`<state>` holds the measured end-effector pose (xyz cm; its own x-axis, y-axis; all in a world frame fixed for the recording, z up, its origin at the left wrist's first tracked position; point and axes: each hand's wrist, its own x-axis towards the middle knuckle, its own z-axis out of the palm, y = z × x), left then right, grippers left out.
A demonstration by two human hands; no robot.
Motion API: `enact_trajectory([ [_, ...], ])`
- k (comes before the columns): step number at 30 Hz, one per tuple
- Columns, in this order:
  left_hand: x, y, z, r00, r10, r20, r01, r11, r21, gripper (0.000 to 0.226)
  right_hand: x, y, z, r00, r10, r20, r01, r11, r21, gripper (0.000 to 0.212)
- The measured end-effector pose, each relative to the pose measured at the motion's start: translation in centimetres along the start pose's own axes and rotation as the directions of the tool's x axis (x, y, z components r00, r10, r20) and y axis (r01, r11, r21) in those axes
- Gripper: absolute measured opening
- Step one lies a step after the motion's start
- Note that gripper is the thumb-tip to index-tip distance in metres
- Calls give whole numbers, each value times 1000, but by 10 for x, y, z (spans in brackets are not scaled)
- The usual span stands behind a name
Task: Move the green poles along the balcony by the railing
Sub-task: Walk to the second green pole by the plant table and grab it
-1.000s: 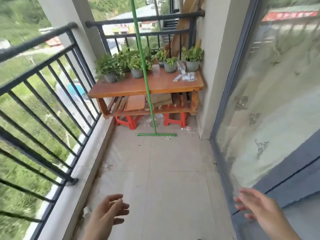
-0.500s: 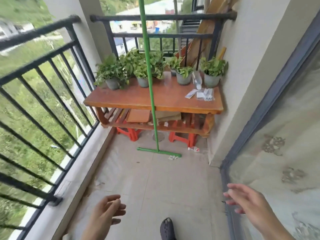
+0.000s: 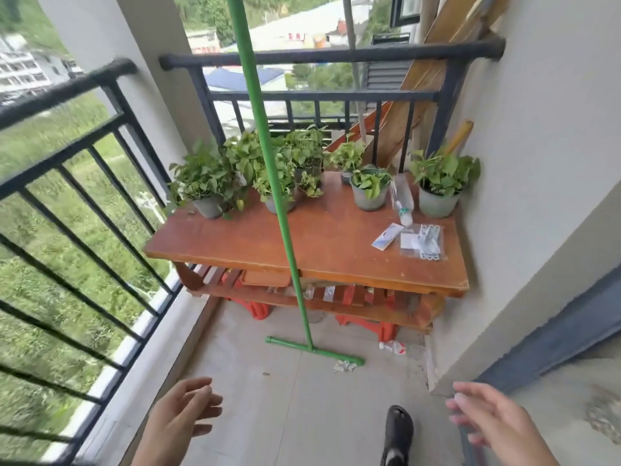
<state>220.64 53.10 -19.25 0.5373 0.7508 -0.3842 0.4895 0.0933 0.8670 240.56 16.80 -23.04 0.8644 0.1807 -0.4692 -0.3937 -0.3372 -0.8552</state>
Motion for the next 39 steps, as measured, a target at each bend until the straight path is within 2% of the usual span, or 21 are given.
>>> enact_trajectory([
  [5, 53, 27, 45, 986, -93, -135, 81, 992, -94, 14, 123, -50, -13, 998, 5, 68, -2, 999, -42, 10],
  [12, 116, 112, 89, 971, -30, -238, -10, 986, -167, 12, 262, -147, 24, 947, -69, 312, 147, 961, -233, 9],
  [16, 152, 185, 92, 951, 149, -270, -181, 979, -98, 12, 308, -206, 92, 862, -163, 479, 327, 902, -281, 9],
  [19, 187, 247, 90, 913, 334, -236, -344, 939, -3, 12, 327, -242, 156, 781, -243, 576, 492, 807, -327, 10],
  [22, 224, 298, 95, 854, 492, -168, -478, 871, 116, 24, 336, -262, 215, 713, -216, 667, 580, 717, -387, 26],
  [24, 242, 324, 103, 826, 555, -98, -541, 830, 134, 32, 339, -271, 248, 653, -209, 728, 661, 626, -413, 42],
  [26, 255, 339, 111, 816, 577, -20, -573, 814, 96, 26, 339, -277, 274, 584, -204, 786, 739, 535, -410, 48],
  [28, 262, 345, 117, 811, 584, 36, -585, 809, 60, 28, 339, -280, 294, 527, -219, 821, 788, 489, -374, 34],
  [30, 269, 344, 118, 803, 594, 49, -596, 803, 25, 33, 341, -280, 309, 505, -244, 828, 803, 484, -347, 25],
  [34, 284, 343, 100, 805, 593, 0, -593, 805, 20, 27, 350, -285, 341, 437, -244, 866, 846, 440, -303, 25],
  [39, 303, 347, 62, 831, 534, -155, -527, 846, 83, 27, 341, -305, 402, 353, -277, 894, 882, 416, -219, 20],
])
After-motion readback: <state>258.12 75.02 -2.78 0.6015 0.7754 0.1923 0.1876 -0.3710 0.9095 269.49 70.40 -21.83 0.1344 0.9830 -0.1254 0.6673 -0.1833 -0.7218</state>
